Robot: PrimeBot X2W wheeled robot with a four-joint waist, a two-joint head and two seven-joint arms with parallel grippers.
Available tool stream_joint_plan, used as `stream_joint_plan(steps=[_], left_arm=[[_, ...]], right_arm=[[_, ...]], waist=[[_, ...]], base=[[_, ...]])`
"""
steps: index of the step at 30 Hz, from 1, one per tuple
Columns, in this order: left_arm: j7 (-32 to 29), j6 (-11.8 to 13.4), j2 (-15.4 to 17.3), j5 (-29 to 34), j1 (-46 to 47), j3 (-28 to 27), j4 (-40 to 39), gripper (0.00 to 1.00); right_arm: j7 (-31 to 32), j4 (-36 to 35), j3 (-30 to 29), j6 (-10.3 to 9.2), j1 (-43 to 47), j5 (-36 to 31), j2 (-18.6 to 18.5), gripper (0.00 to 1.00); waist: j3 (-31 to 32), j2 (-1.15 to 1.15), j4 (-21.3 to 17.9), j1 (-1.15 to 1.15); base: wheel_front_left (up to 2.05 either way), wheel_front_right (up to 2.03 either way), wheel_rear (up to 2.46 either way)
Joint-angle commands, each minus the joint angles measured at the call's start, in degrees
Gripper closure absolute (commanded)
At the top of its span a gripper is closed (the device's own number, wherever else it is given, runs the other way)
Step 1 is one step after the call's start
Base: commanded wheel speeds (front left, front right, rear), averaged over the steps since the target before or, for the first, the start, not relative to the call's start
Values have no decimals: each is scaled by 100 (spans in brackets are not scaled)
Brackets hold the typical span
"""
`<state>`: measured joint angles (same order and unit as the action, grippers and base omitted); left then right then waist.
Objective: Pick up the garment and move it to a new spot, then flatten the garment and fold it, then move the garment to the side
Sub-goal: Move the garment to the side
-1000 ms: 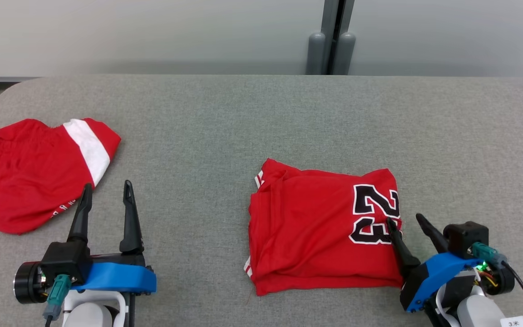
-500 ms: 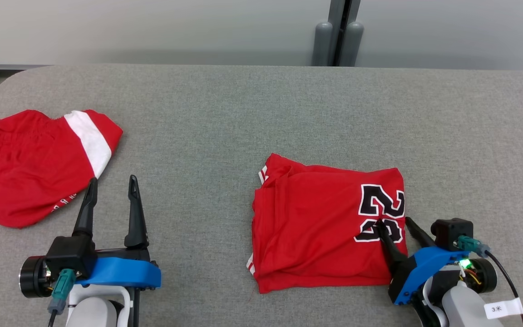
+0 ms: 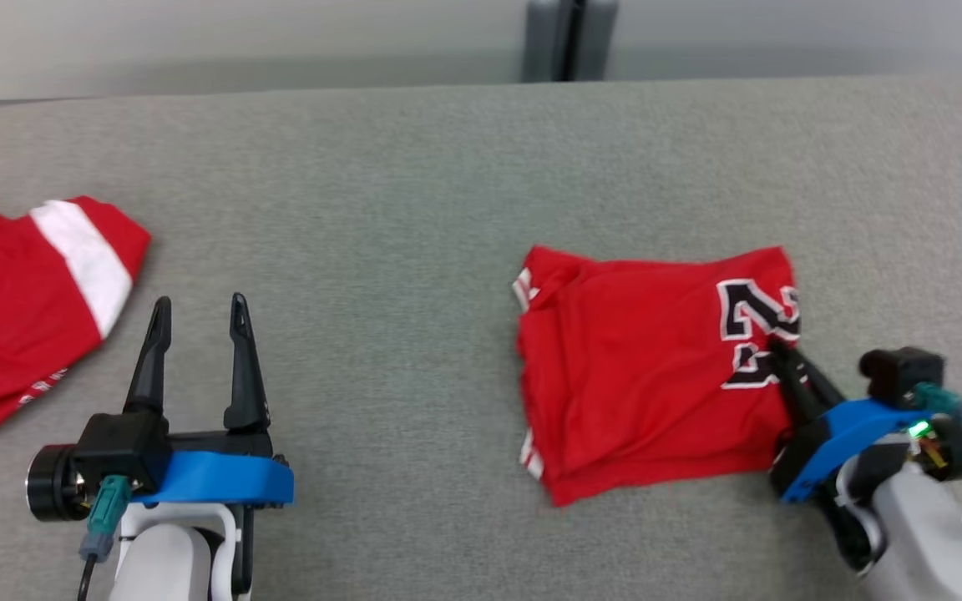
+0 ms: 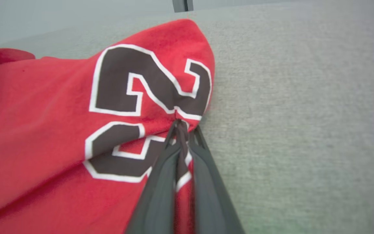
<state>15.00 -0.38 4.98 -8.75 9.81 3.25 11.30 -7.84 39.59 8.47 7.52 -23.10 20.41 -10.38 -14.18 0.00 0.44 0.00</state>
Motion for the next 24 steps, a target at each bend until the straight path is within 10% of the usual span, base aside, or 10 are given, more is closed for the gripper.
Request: stream_joint_plan(steps=[1, 24], left_arm=[[25, -1, -24, 34, 126, -1, -51, 0], [25, 36, 146, 347, 980, 33, -656, 0]], right_arm=[[-45, -98, -70, -3, -143, 70, -173, 100], [18, -1433, -802, -1, -996, 28, -1239, 100]], waist=[[-100, 0, -109, 0], [-1350, 0, -1019, 0]], base=[[0, 0, 0], [0, 0, 0]])
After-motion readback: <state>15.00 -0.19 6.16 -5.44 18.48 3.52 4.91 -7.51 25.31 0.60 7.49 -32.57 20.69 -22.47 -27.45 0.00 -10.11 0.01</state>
